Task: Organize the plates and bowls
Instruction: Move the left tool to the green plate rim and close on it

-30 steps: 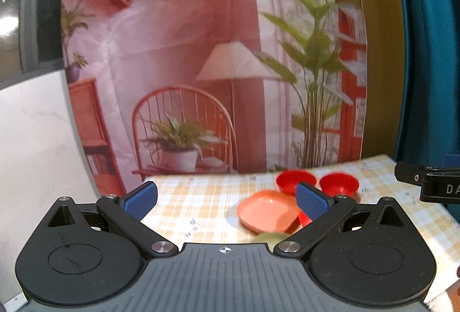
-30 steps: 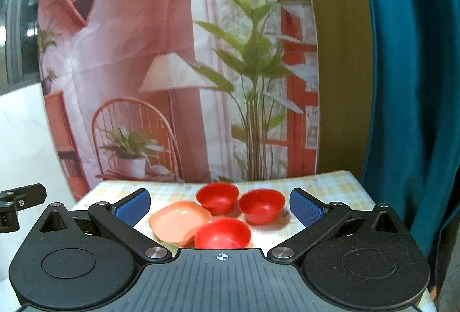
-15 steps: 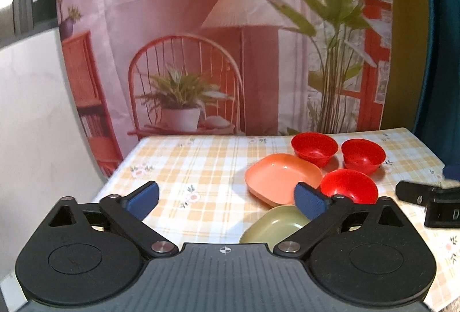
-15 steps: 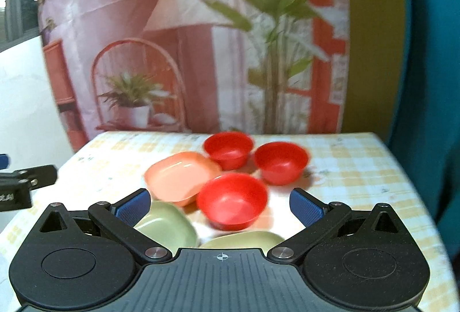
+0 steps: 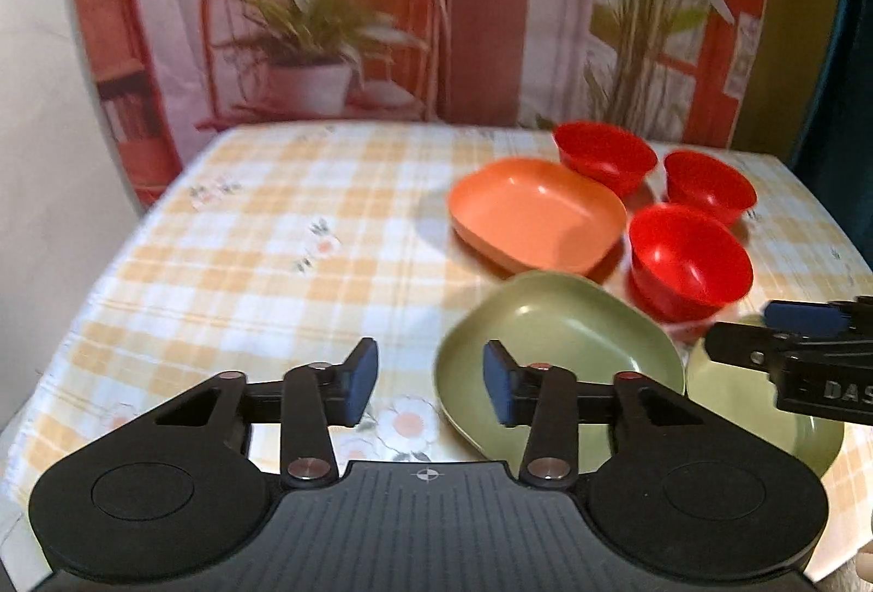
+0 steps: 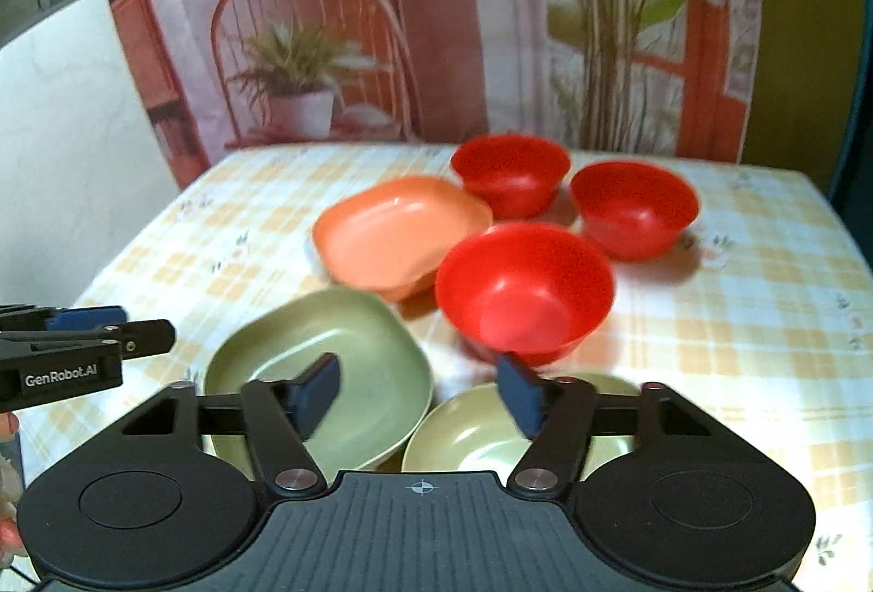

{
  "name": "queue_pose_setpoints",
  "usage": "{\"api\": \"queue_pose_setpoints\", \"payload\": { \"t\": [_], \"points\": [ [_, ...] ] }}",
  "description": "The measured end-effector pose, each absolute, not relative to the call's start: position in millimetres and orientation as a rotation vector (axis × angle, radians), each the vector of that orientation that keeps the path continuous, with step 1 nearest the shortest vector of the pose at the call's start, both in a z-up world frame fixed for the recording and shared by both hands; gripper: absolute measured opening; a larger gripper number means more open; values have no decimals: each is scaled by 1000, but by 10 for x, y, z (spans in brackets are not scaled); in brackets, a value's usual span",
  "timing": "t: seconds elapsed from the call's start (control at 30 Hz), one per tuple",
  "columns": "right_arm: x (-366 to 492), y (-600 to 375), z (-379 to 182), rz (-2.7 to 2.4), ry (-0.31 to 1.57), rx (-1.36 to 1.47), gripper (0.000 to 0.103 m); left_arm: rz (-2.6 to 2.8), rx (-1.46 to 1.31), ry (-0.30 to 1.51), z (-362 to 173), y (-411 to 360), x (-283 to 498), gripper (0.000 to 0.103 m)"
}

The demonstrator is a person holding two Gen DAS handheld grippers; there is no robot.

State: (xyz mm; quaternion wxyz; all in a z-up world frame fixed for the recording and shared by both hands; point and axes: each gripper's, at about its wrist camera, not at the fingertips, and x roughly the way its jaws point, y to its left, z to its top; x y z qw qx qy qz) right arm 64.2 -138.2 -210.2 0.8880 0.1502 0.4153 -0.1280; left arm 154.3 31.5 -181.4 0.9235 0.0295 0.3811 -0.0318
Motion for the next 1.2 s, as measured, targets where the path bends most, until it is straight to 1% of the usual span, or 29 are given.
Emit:
{"api": "queue_pose_setpoints", "payload": {
  "t": [0.1,0.2,0.33,0.57,0.77,0.87,1.03,1.17,1.2],
  "points": [
    [693,-1376,-2187,-252,888,322,47,-89,38,809,-1918,321,1589,38],
    [726,-1386,-2228,-246,903,338,43,-82,13,830,-1994,363,1635,38],
    [719,-1319,-2225,-231,909,336,42,-109,-32,840,-2037,427,1698,38],
    [684,-1211,-2250,-198,940,390,37,-150,-34,850,-2085,438,1736,38],
    [632,-1082,-2269,-189,977,397,37,-206,11,845,-2087,470,1768,38],
    [641,-1059,-2338,-192,1002,431,34,-232,32,845,-2092,497,1804,38],
    [694,-1093,-2420,-219,1022,468,33,-271,61,834,-2084,512,1853,38],
    [725,-1173,-2485,-255,1029,492,33,-287,75,844,-2132,525,1918,33],
    [731,-1193,-2494,-259,1029,499,29,-291,71,853,-2151,541,1939,32]
  ]
}}
